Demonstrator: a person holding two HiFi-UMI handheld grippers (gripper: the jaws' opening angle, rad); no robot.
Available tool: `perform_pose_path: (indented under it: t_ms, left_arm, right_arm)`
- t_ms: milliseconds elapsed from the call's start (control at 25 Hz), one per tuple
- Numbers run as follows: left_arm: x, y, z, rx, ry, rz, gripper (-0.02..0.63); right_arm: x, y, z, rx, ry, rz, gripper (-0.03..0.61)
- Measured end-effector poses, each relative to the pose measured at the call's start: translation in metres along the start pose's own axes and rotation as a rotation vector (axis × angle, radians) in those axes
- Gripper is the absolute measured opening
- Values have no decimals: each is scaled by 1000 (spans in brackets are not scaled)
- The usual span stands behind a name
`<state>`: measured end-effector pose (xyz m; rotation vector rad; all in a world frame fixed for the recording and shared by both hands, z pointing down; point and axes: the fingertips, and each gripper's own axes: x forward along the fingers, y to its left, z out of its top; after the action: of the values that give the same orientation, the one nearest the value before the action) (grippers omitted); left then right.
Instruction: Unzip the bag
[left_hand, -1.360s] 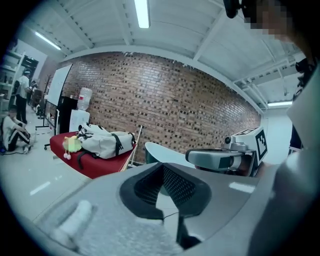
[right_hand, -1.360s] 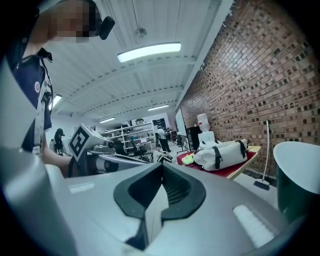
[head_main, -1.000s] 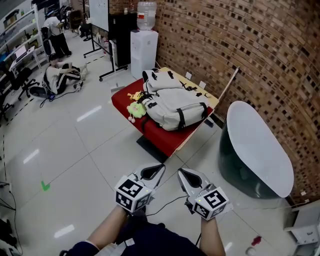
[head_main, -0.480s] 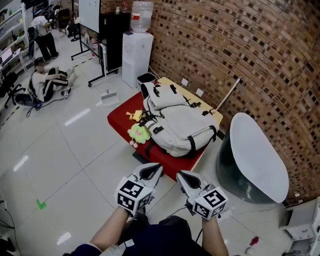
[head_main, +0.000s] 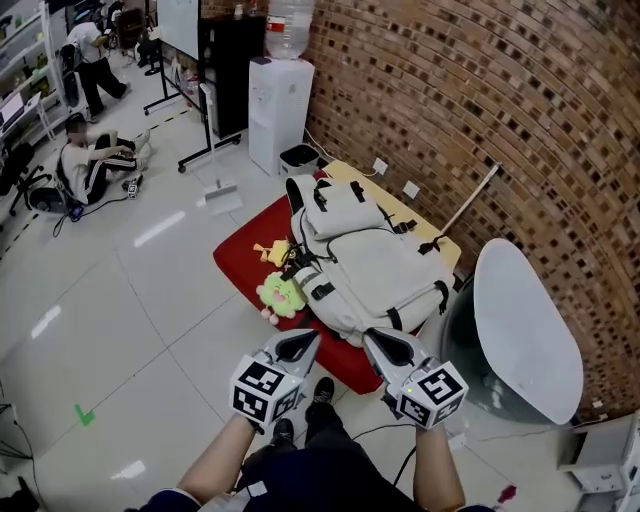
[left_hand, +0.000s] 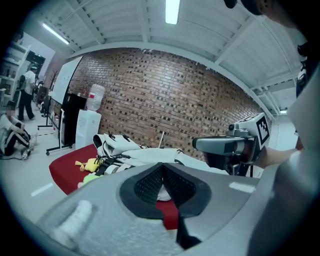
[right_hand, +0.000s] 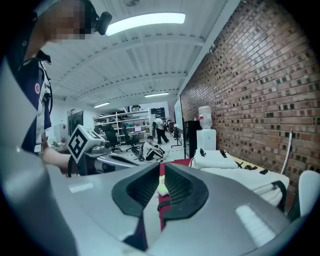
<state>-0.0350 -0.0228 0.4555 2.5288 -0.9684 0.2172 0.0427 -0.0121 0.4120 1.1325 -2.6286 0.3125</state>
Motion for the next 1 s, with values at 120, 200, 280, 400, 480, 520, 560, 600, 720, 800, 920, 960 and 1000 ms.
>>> perform_pose_path:
  t_ms: [120,200,280,400,480,520,560,600,720,800,920,960,1000]
  left_arm:
    - [27,20,8,-2,25,40,2]
    - [46,31,11,-16,49,70,2]
    - [66,41,15,-15,74,94,7]
    - [97,52,17,17,130,127,87]
    - [118,60,13,57,168,157,105]
    - [128,64,12,73,184,170,116]
    - [137,69,11,81,198,181,118]
    - [144,74,9,83,213,190,120]
    - [155,82,-7,64,272,211,121]
    - [161,86,-18,46,297,213,121]
    - [168,94,-22,30,300,202,121]
    - [168,97,-25,23,301,198,121]
    - [168,99,-28,14,305,192,121]
  right_arm:
    - [21,-34,10,-101,40,36,29]
    - [37,-57,15,-167,75,73,40]
    - [58,-80,18,-237,120,127,65]
    - [94,-105,18,-320,194,235,81]
    - [118,-116,14,-368,240,314,81]
    - [131,-119,11,-395,265,352,81]
    - [144,-122,6,-423,296,390,85]
    - [156,-124,-2,-448,336,431,95]
    - [186,-119,-32,-493,460,561,127]
    - [204,-120,-50,-520,525,626,127]
    - [226,-124,-73,-574,629,695,124]
    - [228,-122,-80,-591,668,717,120]
    - [230,-120,-86,-607,706,739,118]
